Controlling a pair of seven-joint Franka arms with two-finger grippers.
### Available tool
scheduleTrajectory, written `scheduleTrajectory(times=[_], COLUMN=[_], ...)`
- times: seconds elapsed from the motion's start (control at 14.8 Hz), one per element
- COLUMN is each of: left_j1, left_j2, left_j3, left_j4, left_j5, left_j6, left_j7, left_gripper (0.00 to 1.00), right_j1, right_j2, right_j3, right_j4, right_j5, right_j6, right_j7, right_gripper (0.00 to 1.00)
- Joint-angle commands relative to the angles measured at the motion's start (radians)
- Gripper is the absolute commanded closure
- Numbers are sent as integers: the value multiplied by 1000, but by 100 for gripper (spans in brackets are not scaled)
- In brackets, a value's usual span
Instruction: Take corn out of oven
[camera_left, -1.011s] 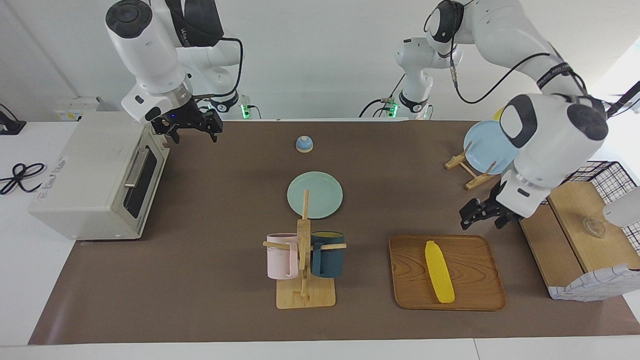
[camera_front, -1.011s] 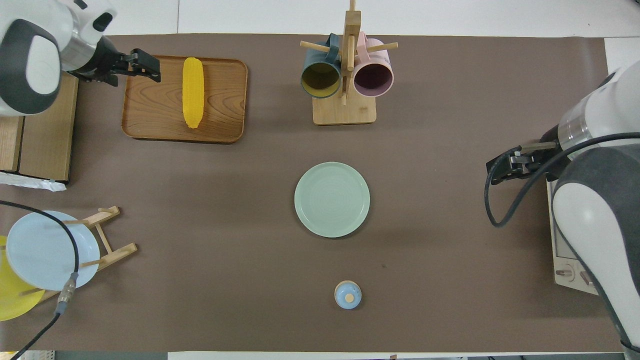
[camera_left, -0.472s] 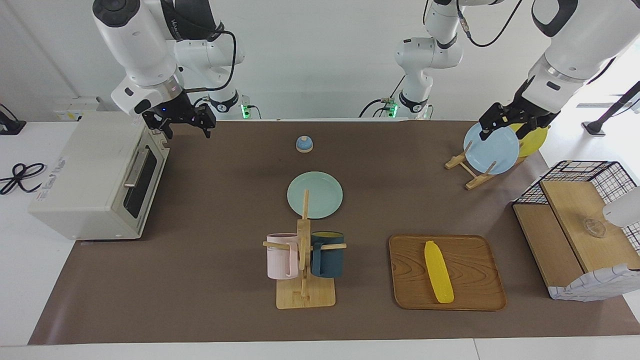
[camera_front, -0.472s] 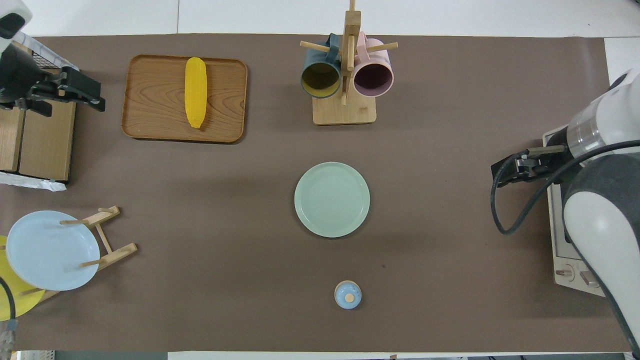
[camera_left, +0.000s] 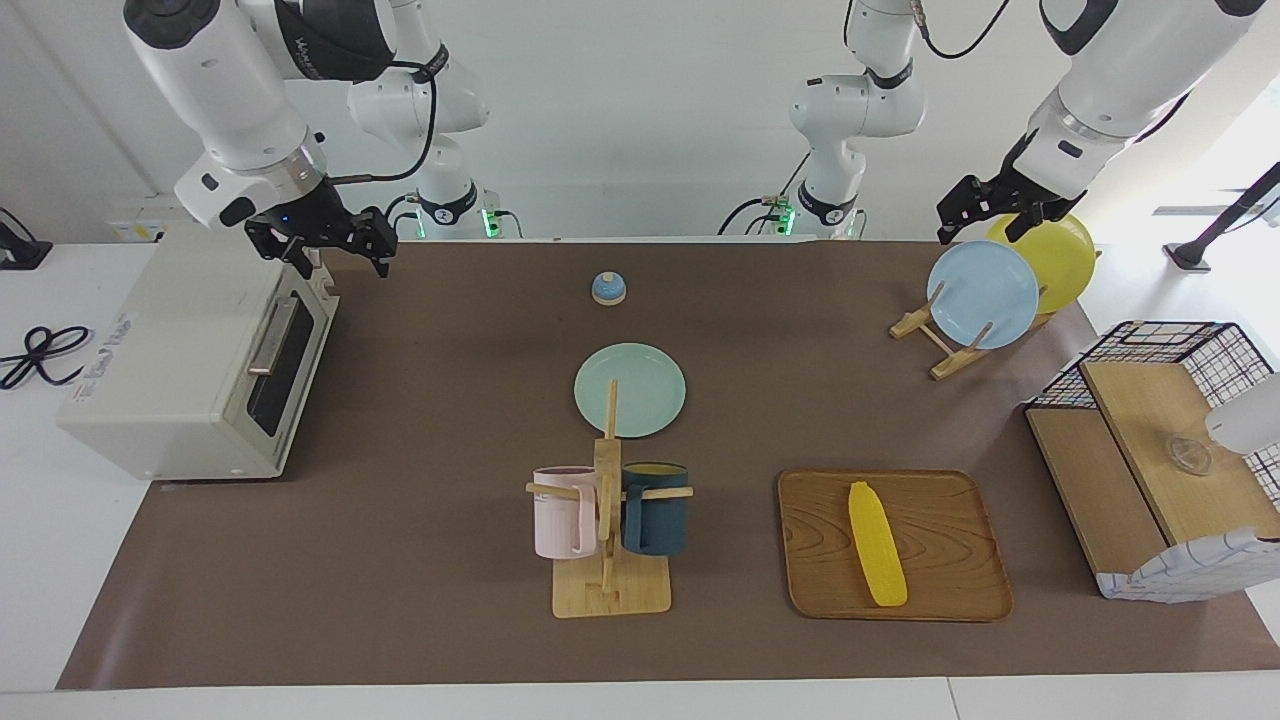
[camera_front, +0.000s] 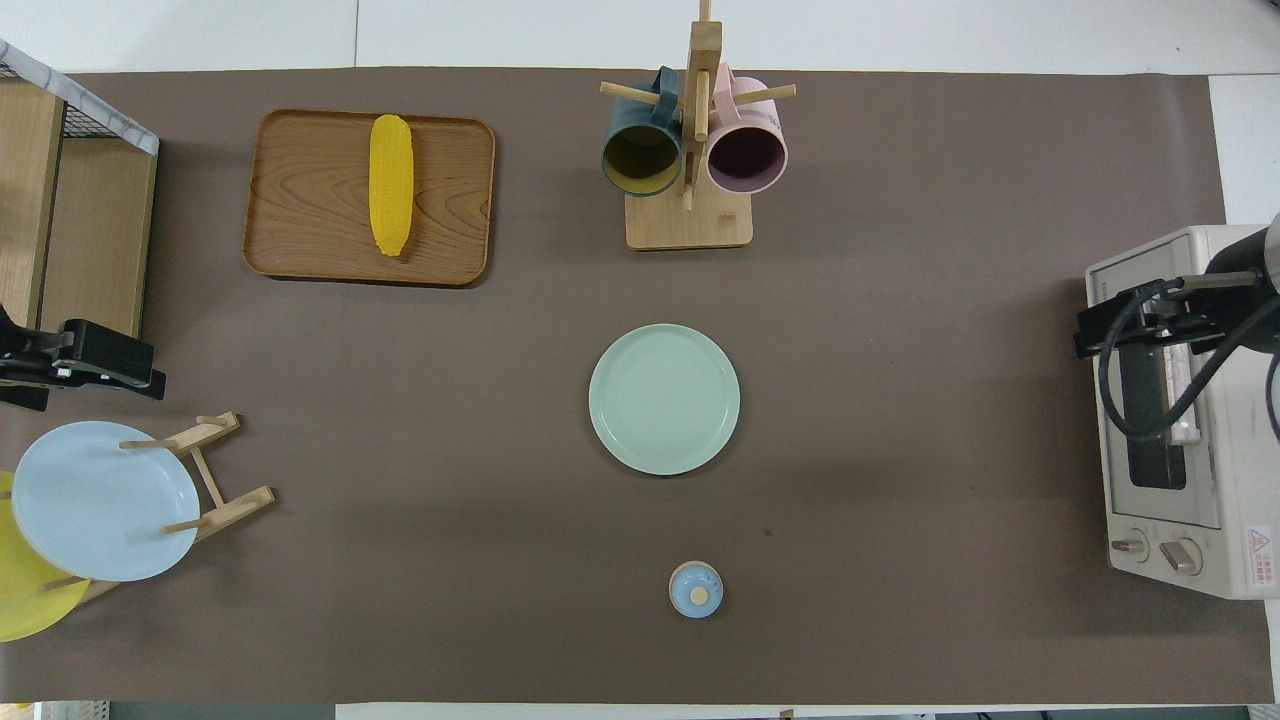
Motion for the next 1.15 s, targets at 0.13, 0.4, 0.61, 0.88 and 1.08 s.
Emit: scheduleTrajectory(times=[0.13, 0.4, 0.61, 0.88, 1.08], left_j1=[28, 28, 28, 30, 28], left_j2=[-19, 0, 9, 11, 9], left_j3=[-15, -15, -15, -37, -37], left_j4=[-39, -42, -30, -30, -30], left_j5=[19, 19, 20, 55, 65], left_j6=[136, 162, 155, 156, 156], left_j7=[-3, 0, 5, 11, 37], left_gripper=[0, 0, 0, 0, 0], right_j1=[2, 3, 3, 3, 3], right_j2=[-6, -6, -8, -9, -9], right_j3=[0, 0, 3, 5, 5], right_j4=[5, 5, 5, 5, 3], right_j5=[14, 8, 5, 5, 7], right_j6=[9, 9, 12, 13, 10], right_j7=[-23, -24, -23, -23, -24], right_gripper=[0, 0, 0, 0, 0])
